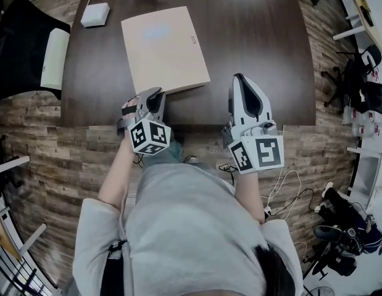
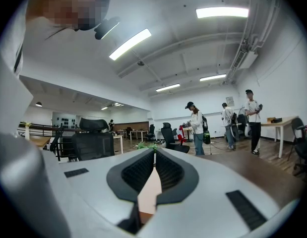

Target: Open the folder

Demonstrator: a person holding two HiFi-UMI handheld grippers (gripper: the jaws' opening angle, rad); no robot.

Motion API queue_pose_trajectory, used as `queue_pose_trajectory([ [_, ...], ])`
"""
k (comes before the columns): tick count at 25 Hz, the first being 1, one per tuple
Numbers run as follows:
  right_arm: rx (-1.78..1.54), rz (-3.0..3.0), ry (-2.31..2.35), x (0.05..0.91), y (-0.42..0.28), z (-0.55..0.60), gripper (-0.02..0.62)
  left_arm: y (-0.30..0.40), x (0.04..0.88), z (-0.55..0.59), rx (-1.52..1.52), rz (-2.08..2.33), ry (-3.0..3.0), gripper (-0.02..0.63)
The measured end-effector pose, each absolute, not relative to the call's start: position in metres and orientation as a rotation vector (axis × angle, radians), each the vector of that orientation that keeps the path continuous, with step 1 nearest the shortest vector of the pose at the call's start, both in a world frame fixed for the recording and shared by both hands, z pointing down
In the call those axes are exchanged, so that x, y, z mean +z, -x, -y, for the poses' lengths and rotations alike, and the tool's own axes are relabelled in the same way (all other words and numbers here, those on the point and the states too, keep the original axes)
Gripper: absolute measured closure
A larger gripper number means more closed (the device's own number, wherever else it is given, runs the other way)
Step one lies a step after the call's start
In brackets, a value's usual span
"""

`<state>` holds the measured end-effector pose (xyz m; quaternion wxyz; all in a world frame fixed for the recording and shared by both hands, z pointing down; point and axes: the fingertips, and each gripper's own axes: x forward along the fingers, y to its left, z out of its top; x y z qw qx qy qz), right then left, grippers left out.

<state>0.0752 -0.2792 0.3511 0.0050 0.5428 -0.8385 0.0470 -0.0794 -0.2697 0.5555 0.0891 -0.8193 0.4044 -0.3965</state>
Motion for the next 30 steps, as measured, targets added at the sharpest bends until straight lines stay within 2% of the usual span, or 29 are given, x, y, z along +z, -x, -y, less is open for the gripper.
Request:
queue_pose_trajectory([
  [8, 0.162, 2.637, -1.684, 0.356, -0.073, 0.279, 0.578, 0.085, 0.554, 0.264, -1.152, -1.171, 2.490, 0.569],
  [15, 0.341, 2.573, -1.639, 0.425, -0.071, 0.293, 0.578, 0.097, 0.554, 0.258, -1.164, -1.170, 2.460, 0.569],
  [22, 0.513, 2.518, -1.538, 0.494, -0.055, 0.301, 0.578, 0.111, 0.534, 0.265, -1.042, -1.302, 2.513, 0.575],
  [30, 0.524, 2.542, -1.517, 0.492, -0.045, 0.308, 0.578, 0.142, 0.517, 0.256, -0.798, -1.622, 2.620, 0.577],
])
